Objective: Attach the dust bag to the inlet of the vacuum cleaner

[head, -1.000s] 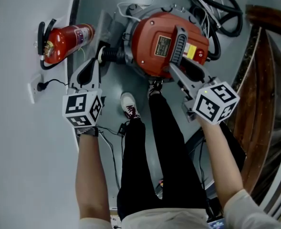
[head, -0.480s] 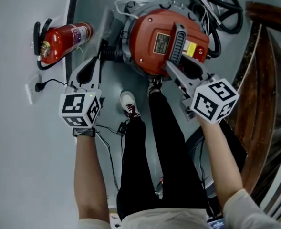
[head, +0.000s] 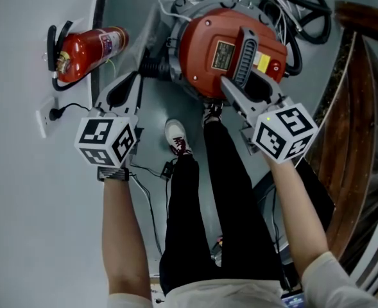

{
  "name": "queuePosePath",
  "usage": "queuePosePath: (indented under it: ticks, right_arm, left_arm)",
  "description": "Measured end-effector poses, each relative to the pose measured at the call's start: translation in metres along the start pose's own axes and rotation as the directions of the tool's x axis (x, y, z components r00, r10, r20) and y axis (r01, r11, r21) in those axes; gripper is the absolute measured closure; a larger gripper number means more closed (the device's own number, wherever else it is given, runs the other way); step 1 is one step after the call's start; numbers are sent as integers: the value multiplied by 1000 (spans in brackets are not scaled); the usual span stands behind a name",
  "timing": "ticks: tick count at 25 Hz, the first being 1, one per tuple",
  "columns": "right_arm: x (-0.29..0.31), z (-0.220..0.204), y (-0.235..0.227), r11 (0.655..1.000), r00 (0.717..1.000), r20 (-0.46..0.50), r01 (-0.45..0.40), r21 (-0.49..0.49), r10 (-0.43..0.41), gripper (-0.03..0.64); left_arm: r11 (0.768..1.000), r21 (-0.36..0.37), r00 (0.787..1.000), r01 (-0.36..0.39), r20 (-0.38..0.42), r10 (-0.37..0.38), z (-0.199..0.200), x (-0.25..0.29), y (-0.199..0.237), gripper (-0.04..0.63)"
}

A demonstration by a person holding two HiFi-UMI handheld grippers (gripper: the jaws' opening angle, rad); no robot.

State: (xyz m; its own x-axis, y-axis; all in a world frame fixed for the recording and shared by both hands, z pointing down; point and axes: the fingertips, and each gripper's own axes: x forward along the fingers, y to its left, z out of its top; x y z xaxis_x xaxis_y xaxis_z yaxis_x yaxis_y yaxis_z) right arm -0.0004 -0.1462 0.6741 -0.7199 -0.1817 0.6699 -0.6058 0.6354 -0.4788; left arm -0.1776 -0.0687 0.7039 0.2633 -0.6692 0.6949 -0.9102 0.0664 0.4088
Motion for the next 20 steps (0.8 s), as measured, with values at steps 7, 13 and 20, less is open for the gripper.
queuePosePath:
  ticks: [7,13,20]
  right_arm:
    - [0,-1,1,1000,999,36,19,6,-19,405]
    - [-1,-1,1,1000,999,46,4,16,-5,405]
    - [-2,-1,1,1000,999,52,-4,22,3,405]
  left_arm:
    - [1000,-15,1000,11,-8,-11,-1,2,-2,584]
    - [996,35,997,-78,19,77,-3,3,-1,567]
    - [980,144,991,-136,8,136,-10,9,-1,546]
